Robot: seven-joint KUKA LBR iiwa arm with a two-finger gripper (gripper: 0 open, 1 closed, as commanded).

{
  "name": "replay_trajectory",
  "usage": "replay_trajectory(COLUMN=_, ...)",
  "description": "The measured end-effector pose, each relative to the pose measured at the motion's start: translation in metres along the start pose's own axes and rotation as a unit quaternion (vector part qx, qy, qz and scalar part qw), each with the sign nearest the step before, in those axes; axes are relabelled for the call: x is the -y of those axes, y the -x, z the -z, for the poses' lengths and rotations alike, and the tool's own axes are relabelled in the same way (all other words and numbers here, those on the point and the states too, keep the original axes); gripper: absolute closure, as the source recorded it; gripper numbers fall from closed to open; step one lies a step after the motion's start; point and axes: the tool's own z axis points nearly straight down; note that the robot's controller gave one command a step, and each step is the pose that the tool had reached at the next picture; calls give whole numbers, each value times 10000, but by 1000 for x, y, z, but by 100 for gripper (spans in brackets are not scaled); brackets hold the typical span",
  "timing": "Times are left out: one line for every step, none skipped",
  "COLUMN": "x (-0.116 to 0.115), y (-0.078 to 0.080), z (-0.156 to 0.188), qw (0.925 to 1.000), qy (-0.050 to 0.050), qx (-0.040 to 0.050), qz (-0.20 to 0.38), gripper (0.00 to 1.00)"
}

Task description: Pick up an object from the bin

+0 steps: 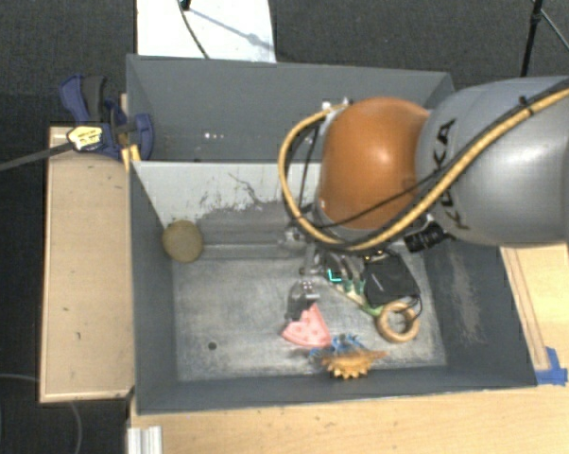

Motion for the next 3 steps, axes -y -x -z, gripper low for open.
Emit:
replay_trajectory(x=0, y=1, z=1, qw=10000, qy=0, qx=7, qz=-12, gripper=0)
replay_trajectory(x=13, y=-8, z=-38, qw=9995, qy=8, qx=37, qz=-298, gripper=0)
replay_trajectory(x=30, y=-30, z=-78, qw=9998, qy=-4, qx=2, qz=188, gripper=0)
